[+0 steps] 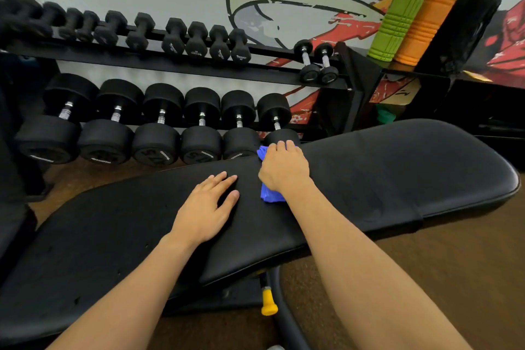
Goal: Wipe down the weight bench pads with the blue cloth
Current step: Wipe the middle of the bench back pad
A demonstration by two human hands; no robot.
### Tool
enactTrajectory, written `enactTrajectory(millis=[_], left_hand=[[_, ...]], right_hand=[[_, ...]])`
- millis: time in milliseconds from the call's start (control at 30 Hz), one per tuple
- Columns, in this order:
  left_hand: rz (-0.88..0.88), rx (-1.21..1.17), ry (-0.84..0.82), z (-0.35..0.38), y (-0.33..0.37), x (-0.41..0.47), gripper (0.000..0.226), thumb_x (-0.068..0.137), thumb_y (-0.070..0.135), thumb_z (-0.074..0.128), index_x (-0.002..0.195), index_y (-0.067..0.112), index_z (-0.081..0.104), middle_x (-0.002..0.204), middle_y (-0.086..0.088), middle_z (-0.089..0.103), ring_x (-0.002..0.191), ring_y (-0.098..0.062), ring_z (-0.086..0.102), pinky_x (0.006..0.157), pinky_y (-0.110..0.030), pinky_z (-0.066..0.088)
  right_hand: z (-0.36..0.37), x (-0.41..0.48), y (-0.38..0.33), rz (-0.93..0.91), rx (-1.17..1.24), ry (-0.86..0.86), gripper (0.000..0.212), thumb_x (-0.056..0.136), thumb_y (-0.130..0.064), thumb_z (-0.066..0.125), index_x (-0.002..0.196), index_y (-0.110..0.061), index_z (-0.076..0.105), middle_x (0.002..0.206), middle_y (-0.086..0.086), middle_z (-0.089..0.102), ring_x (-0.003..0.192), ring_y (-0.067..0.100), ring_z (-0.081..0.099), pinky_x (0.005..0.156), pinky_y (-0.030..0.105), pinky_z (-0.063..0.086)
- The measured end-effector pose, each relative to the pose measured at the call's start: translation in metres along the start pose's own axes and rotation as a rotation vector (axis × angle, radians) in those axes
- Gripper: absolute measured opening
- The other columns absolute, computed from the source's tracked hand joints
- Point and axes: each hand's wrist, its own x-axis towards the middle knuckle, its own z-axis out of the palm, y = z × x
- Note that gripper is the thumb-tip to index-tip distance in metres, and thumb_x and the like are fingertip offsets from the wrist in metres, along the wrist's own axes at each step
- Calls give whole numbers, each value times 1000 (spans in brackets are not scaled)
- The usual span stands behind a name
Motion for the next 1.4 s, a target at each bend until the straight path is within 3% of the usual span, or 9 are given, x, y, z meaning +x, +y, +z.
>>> enactTrajectory(millis=[133, 267, 400, 600, 833, 1033, 1200, 1300, 1400], left_hand=[[-6, 4, 6, -2, 3, -2, 52, 103, 54, 41, 153, 39, 41, 163, 12, 33, 153, -10, 20, 124, -32, 17], [-9, 17, -20, -2, 4, 0, 53, 103, 52, 42, 153, 36, 41, 163, 9, 33, 153, -13, 21, 123, -32, 18], [-16, -15, -80, -17, 6, -6, 53, 104, 56, 38, 154, 39, 38, 166, 10, 26, 155, -11, 15, 125, -36, 17], [-137, 1, 66, -43, -34, -83, 57, 101, 61, 35, 154, 42, 36, 164, 18, 24, 154, -5, 14, 123, -33, 19], [-337, 22, 107, -60, -83, -140, 57, 101, 57, 38, 154, 34, 40, 164, 6, 32, 153, -14, 21, 123, -35, 18], [-354, 21, 99, -63, -108, -153, 59, 100, 62, 37, 153, 39, 40, 163, 12, 32, 153, -10, 20, 121, -35, 22], [-297, 9, 108, -65, -118, -148, 59, 99, 62, 38, 154, 39, 39, 164, 15, 28, 153, -7, 16, 122, -32, 19], [-270, 0, 65, -68, -124, -136, 59, 100, 61, 37, 155, 39, 36, 165, 13, 25, 154, -7, 14, 122, -29, 12], [-255, 13, 43, -65, -133, -128, 67, 96, 74, 29, 155, 41, 36, 165, 13, 25, 154, -9, 15, 120, -27, 10]], right_hand=[[3, -67, 6, -87, -3, 34, 63, 100, -38, 38, 151, 0, 31, 153, 18, 38, 144, 36, 27, 119, 43, 24], [0, -144, 8, -102, 8, -18, 72, 100, -46, 12, 157, -4, 23, 163, 16, 25, 152, 34, 16, 123, 46, 17], [4, -117, 9, -97, -33, 38, 68, 105, -47, 18, 155, -3, 27, 161, 18, 29, 151, 37, 19, 121, 47, 20], [14, -33, -15, -72, -53, 60, 65, 105, -46, 26, 154, -3, 29, 159, 16, 30, 149, 35, 20, 120, 46, 20], [24, -140, -49, -595, 46, -26, 53, 106, -42, 31, 150, -14, 41, 159, 5, 35, 151, 28, 22, 120, 41, 22], [11, -51, -17, -276, 46, 50, 43, 105, -38, 36, 135, -14, 56, 138, 13, 50, 127, 31, 46, 105, 42, 38], [29, -33, -91, -295, -36, 68, 38, 102, -37, 33, 125, -19, 58, 124, -2, 59, 128, 28, 40, 95, 41, 40], [40, -99, -109, -523, -29, 23, 49, 102, -42, 25, 140, -23, 51, 144, -3, 51, 140, 27, 33, 103, 41, 41], [34, -102, -84, -513, 16, -56, 52, 107, -45, 27, 155, -26, 36, 163, -4, 30, 153, 23, 17, 120, 42, 27]])
